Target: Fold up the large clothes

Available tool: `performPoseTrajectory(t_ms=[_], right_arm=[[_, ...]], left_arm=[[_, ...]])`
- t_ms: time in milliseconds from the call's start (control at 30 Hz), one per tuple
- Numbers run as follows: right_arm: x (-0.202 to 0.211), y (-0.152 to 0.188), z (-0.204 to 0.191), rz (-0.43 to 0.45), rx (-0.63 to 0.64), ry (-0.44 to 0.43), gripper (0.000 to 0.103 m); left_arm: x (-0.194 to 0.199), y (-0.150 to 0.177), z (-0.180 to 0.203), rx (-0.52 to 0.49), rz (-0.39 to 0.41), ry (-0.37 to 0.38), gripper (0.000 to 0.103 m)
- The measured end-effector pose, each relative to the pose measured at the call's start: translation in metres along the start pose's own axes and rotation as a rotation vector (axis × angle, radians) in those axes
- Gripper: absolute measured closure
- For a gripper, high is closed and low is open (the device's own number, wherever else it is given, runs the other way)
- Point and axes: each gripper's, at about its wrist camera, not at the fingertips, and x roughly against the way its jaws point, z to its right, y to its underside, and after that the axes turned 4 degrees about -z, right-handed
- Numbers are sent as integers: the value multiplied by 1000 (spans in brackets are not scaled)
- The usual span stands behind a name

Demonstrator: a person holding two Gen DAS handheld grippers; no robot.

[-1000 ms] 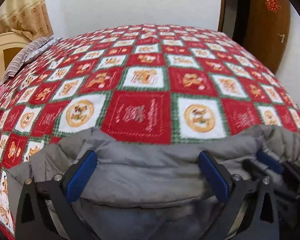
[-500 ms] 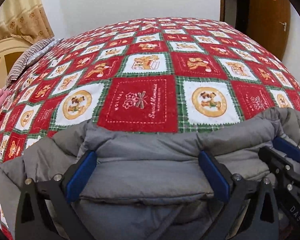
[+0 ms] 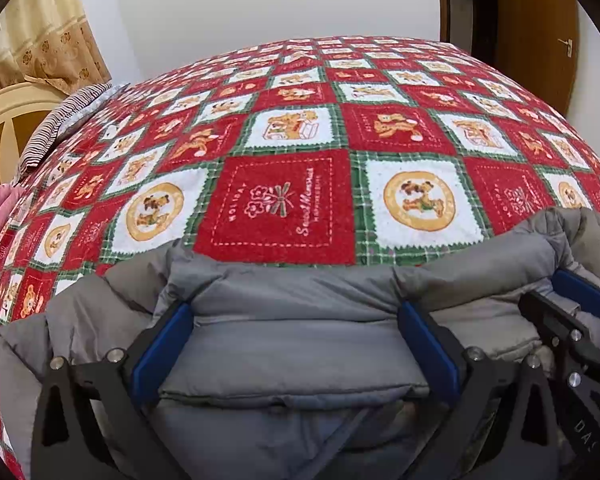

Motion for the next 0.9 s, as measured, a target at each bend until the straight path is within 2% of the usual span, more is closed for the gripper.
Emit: performPoseTrajectory(t_ms=[333, 433, 467, 500, 533, 567, 600, 633, 700, 800, 900], right_arm=[[-2, -2, -1, -9, 4, 3, 63], [0, -6, -6, -34, 46, 18, 63], [4, -8, -4, -49, 55, 11, 61], [12, -10, -2, -62, 60, 11, 52], [23, -9, 1, -60, 55, 11, 36], [38, -8, 5, -40, 45, 6, 28], [62, -2, 10, 6, 38, -3, 24], [81, 5, 15, 39, 37, 11, 24], [109, 25, 30, 61, 4, 40, 24], [137, 69, 48, 14, -55, 12, 24], [167, 134, 55, -25, -39, 18, 24]], left_arm=[[-3, -4, 4, -10, -13, -5, 0], [13, -12, 0, -38, -42, -9, 0], [25, -12, -5, -34, -31, -11, 0], [43, -12, -11, -34, 1, 3, 0], [66, -8, -19, -51, 46, 11, 0], [82, -3, -25, -63, 74, 1, 0], [98, 4, -33, -70, 88, -10, 0], [113, 16, -43, -80, 89, -6, 0], [138, 51, -65, -98, 75, -8, 0], [165, 120, -98, -112, 45, -11, 0], [183, 188, -125, -119, 6, -41, 0]])
